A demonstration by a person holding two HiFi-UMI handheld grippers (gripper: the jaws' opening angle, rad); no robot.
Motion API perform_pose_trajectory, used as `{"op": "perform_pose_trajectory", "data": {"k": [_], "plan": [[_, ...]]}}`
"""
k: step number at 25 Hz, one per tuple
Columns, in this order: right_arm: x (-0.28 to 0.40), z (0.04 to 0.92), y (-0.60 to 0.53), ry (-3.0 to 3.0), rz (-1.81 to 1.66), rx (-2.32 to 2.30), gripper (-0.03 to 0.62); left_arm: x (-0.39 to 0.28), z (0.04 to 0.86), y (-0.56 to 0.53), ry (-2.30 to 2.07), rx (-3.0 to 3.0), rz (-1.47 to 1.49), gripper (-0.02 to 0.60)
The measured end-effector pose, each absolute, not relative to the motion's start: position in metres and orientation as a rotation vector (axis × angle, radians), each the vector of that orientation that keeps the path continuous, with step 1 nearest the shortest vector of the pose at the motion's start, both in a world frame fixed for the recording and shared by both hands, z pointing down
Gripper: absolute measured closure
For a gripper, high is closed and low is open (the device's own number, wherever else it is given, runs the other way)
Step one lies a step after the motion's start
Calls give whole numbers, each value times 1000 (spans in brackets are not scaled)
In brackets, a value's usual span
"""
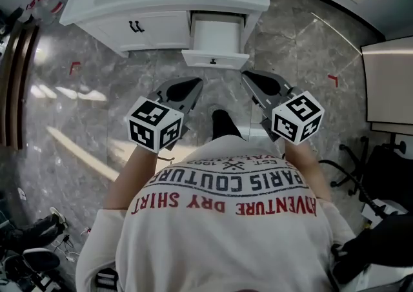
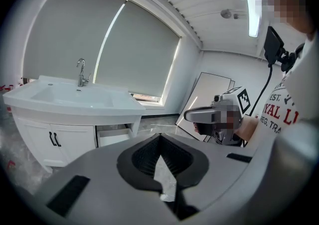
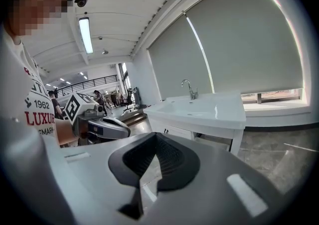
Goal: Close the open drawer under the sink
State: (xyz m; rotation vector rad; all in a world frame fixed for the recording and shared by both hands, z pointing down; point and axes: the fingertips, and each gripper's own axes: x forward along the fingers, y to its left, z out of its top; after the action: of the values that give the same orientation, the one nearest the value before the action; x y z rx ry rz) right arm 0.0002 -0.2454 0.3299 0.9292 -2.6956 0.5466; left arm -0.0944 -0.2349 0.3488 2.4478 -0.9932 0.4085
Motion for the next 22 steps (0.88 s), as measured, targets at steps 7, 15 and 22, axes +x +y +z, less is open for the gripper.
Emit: {"op": "perform_pose_trajectory", "data": {"k": [7,15,22], "plan": [[-2,356,-277,-2675,567,901,592,-95,374,-262,-995,2404,441,581],[0,384,-302,-2610,505,925,592,-99,394,-277,-1009,2353,452,581],[5,465,-316,-2528,526,1001,592,-106,435,-280,-1021,2297,493,581]]}}
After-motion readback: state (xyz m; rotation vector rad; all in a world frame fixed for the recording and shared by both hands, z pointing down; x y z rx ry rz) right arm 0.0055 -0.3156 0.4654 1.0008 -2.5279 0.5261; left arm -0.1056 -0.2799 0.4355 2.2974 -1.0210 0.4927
